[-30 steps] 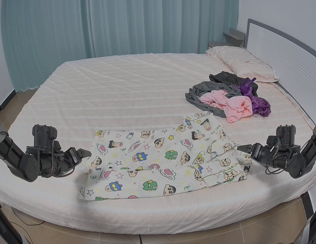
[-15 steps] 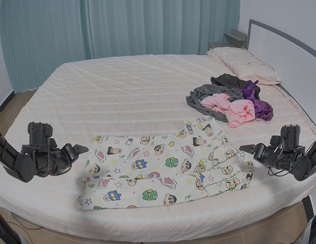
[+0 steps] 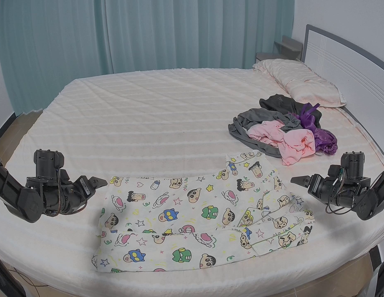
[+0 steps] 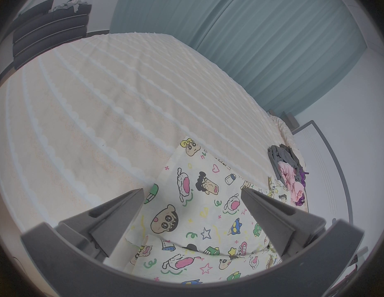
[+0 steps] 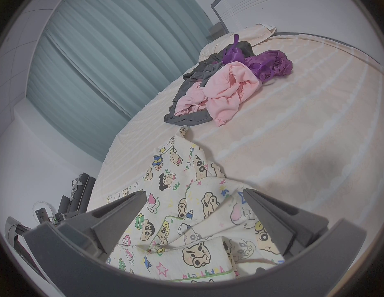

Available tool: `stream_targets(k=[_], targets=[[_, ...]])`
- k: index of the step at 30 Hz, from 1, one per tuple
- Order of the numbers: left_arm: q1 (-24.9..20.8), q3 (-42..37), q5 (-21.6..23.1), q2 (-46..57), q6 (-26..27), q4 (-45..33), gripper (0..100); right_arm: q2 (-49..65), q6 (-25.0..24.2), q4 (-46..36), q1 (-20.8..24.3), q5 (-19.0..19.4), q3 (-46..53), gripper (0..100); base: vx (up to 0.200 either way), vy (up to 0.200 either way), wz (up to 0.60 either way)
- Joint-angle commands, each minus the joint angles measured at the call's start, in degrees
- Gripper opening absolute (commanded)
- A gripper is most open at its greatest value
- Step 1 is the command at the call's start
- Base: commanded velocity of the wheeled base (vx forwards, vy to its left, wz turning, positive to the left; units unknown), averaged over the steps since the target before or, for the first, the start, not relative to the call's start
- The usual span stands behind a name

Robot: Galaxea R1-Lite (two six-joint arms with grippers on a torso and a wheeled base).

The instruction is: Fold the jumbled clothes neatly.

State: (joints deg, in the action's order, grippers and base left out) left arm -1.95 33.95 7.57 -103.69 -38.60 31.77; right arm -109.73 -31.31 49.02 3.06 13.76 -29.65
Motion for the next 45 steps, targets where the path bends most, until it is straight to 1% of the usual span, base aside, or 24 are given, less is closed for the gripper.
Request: stream_targets(k=[1, 10, 14, 20, 22, 23, 24, 27, 31, 32, 33, 34, 36, 37, 40, 45], targets=[[-0.2, 0.0, 0.0, -0.2, -0.1, 0.0, 100, -0.3, 0.0, 0.0, 0.0, 0.0, -0.1, 100, 0.000, 0.000, 0.00], [-0.6, -0.6, -0.5, -0.2, 0.3, 0.3, 100, -0.4, 0.0, 0.0, 0.4, 0.0, -0.2, 100, 0.000, -0.200, 0.00], [-0.6, 0.5, -2.2, -0.8, 0.5, 0.5, 100, -0.8, 0.0, 0.1, 0.5, 0.0, -0.2, 100, 0.000, 0.000, 0.00], [-0.5, 4.6, -4.6, -3.2, 0.6, 0.0, 100, -0.8, 0.0, 0.0, 1.0, 0.0, -0.1, 100, 0.000, 0.000, 0.00], [-0.2, 6.4, -4.8, -4.6, 1.8, -0.2, 100, -0.8, 0.0, 0.0, 1.5, 0.0, -0.1, 100, 0.000, 0.000, 0.00], [0.4, 7.9, -4.9, -6.1, 4.3, -0.2, 100, -0.8, 0.0, 0.0, 1.7, 0.0, -0.1, 100, 0.000, 0.000, 0.00], [0.5, 8.1, -4.9, -6.3, 4.8, -0.2, 100, -0.8, 0.0, 0.0, 1.7, 0.0, -0.1, 100, 0.000, 0.000, 0.00], [2.1, 11.3, -4.8, -9.9, 10.9, -0.3, 100, -1.1, 0.0, 0.0, 2.1, 0.0, -0.1, 100, 0.000, 0.000, 0.00], [3.9, 15.0, -3.0, -14.7, 16.8, -0.3, 100, -1.2, 0.0, 0.0, 2.7, 0.0, -0.1, 100, 0.000, 0.000, 0.00], [3.9, 15.0, -3.0, -14.7, 16.8, -0.3, 100, -1.2, 0.0, 0.0, 2.7, 0.0, -0.1, 100, 0.000, 0.000, 0.00], [4.7, 16.5, 0.3, -16.5, 18.6, -0.3, 100, -1.2, 0.0, -0.2, 2.8, 0.0, 0.0, 100, 0.000, 0.000, 0.00], [4.9, 17.2, 2.4, -17.0, 19.0, -0.4, 100, -1.2, 0.0, -0.2, 2.9, 0.0, 0.1, 100, 0.000, 0.000, 0.00], [5.0, 18.9, 4.9, -18.5, 19.0, -0.4, 100, -1.2, 0.0, -0.3, 3.1, 0.0, 0.0, 100, 0.000, 0.000, 0.00], [5.0, 18.9, 4.9, -18.5, 19.0, -0.4, 100, -1.2, 0.0, -0.3, 3.1, 0.0, 0.0, 100, 0.000, 0.000, 0.00], [5.0, 23.0, 6.1, -22.7, 19.8, -0.5, 100, -1.2, 0.0, -0.5, 4.0, -0.1, 0.1, 100, 0.000, 0.000, 0.00], [4.8, 25.8, 6.8, -26.4, 21.4, 0.0, 100, -1.2, 0.0, -0.6, 5.0, -0.1, 0.1, 100, 0.000, 0.000, 0.00]])
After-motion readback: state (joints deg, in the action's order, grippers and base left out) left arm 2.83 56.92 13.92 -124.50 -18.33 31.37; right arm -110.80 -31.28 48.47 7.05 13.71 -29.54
